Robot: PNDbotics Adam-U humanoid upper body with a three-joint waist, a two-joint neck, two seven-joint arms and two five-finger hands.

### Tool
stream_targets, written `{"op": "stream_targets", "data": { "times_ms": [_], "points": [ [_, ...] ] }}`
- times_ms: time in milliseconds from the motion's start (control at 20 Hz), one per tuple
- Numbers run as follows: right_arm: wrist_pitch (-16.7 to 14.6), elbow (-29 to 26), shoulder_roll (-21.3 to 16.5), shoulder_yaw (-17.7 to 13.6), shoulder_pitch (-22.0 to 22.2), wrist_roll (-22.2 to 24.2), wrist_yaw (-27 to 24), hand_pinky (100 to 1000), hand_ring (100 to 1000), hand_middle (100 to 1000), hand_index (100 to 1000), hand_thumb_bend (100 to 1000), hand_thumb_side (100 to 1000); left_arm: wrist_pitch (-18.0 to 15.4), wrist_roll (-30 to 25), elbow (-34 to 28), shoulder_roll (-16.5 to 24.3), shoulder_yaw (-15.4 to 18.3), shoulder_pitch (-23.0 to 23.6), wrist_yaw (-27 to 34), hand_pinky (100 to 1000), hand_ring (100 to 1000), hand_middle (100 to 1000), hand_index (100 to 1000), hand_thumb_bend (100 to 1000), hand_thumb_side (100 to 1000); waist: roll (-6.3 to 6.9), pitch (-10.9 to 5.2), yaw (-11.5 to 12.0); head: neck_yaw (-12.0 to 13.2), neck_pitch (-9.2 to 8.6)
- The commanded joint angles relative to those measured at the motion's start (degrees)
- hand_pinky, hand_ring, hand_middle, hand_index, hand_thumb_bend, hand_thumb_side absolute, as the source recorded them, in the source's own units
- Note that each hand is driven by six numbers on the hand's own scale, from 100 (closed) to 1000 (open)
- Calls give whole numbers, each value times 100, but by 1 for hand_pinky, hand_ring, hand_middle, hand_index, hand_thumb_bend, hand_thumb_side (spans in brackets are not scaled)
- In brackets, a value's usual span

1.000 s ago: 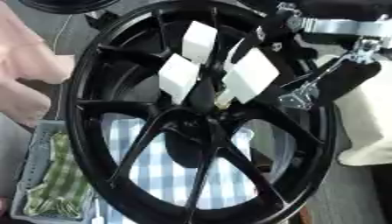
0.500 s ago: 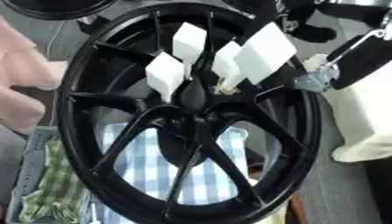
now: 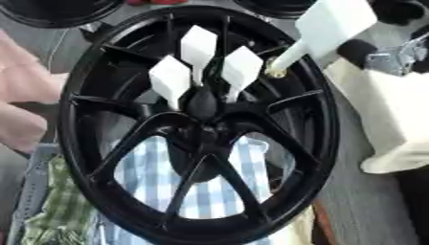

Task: Pull the pin out of the wheel hub.

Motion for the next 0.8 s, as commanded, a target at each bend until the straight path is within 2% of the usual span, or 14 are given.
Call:
{"op": "stream_targets", "data": {
  "times_ms": [50, 300, 500, 800],
  "points": [
    [70, -5, -307, -441, 252, -374, -101, 118, 112, 400, 491, 100, 100, -20, 57, -116, 96, 81, 30, -29, 869, 704, 667, 789, 169, 777, 44, -144, -69, 126, 38],
    [223, -5, -275, -1000, 1046, -985, 59, 118, 111, 399, 490, 100, 100, -45, 109, -116, 76, 126, 67, -58, 869, 704, 667, 789, 167, 775, 118, -168, -226, 302, 55],
    [417, 14, -113, -1376, 1656, -1411, 336, 118, 111, 401, 492, 100, 100, -63, 137, -116, 73, 150, 92, -75, 869, 704, 667, 789, 166, 773, 167, -188, -340, 421, 74],
    [534, 33, 501, -1883, 2749, -1945, 984, 119, 110, 401, 492, 100, 100, -97, 174, -116, 62, 179, 113, -101, 870, 703, 667, 789, 161, 772, 250, -174, -423, 585, 110]
  ]
}}
